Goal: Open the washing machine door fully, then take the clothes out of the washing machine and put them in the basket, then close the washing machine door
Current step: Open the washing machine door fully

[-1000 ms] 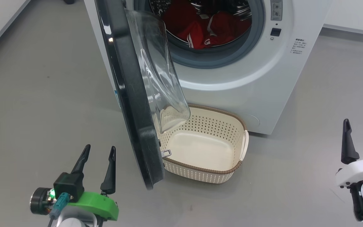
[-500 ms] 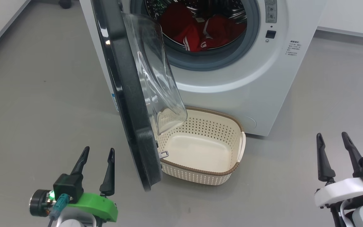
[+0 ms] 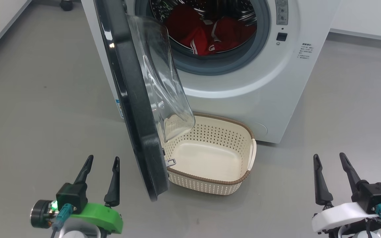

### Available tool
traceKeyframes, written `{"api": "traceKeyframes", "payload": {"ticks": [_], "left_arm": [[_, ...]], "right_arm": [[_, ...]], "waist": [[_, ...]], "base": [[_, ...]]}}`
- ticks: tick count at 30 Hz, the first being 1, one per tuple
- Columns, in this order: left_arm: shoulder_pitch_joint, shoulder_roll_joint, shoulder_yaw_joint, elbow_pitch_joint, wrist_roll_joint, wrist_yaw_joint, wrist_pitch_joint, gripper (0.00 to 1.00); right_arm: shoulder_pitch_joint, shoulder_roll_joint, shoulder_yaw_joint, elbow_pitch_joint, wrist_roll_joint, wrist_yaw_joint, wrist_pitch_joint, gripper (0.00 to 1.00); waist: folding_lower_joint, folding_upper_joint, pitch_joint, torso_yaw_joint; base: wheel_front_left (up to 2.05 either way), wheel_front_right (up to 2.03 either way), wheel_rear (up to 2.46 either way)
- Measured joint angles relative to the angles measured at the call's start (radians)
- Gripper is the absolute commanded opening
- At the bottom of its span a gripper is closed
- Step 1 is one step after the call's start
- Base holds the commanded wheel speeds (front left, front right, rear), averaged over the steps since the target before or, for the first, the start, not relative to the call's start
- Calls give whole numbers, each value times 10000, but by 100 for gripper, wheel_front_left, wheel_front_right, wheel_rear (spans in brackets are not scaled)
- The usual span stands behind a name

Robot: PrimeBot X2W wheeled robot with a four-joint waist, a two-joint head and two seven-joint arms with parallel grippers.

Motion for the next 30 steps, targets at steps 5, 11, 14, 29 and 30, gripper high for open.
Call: {"api": "traceKeyframes", "payload": {"ticks": [5,11,14,29,30], "left_arm": [[0,0,4,52,4,-21,0,100],[3,0,6,84,29,-21,0,100],[8,0,8,111,29,-23,0,100],[54,0,50,194,69,-23,0,100],[54,0,50,199,69,-23,0,100]], "right_arm": [[274,282,-21,-19,-157,-2,0,100],[369,527,-186,-71,-318,-71,0,100],[486,627,-222,-77,-382,-71,0,100],[733,909,-372,-81,-663,-71,0,100],[733,922,-376,-81,-665,-71,0,100]], "waist": [[0,0,-61,-2],[0,0,-128,3],[0,0,-157,6],[0,0,-226,-19],[0,0,-228,-18]], "base": [[0,0,0],[0,0,0],[0,0,0],[0,0,0],[0,0,0]]}}
